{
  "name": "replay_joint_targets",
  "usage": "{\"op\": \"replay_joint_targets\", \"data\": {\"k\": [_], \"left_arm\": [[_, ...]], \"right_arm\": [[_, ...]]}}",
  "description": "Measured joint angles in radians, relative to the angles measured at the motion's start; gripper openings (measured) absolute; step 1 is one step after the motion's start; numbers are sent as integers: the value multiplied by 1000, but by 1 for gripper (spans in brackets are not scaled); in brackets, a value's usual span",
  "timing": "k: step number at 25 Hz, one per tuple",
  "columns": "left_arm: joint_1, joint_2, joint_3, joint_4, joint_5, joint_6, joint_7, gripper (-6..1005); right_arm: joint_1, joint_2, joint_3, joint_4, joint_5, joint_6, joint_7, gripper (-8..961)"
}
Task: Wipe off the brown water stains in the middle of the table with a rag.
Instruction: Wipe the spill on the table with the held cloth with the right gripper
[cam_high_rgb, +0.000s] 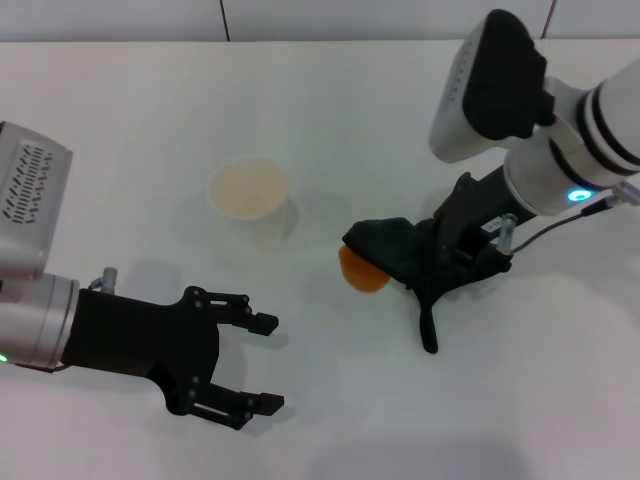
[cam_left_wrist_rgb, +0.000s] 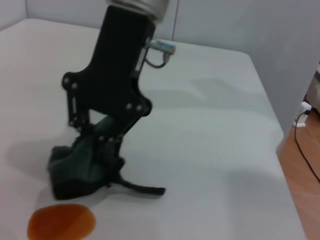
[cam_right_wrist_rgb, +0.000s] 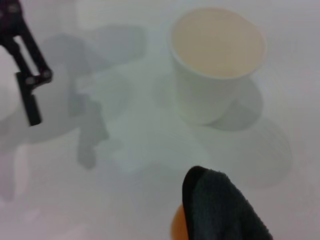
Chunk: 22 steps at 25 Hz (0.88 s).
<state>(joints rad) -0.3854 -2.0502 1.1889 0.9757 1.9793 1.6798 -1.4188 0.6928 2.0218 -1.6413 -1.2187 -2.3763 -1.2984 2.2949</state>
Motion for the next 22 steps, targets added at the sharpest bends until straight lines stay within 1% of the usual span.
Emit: {"op": "replay_joint_targets", "data": {"k": [2,5,7,8,9,13,22], "left_arm": [[-2,-1,0,0,0,0,0,847],[-5,-3,0,0,1,0,0,847],[-6,-5,0,0,1,0,0,848],[-6,-5,0,0,1,0,0,848],[-6,-5,0,0,1,0,0,848],[-12,-5,0,0,1,0,0,848],[-22,-10,0,-2,22,-3,0,847]], "right_arm": [[12,0,-3,20,0,14,0,119],[39,1,-18,67,1,74,0,119],[51,2,-35,93,1,124,0,119],[60,2,-55,118,-1,174,0,119],[60,2,-55,118,-1,174,0,119],[67,2,-108,157,-1,255,0,119],[72,5,-224,140,63,251,0,119]]}}
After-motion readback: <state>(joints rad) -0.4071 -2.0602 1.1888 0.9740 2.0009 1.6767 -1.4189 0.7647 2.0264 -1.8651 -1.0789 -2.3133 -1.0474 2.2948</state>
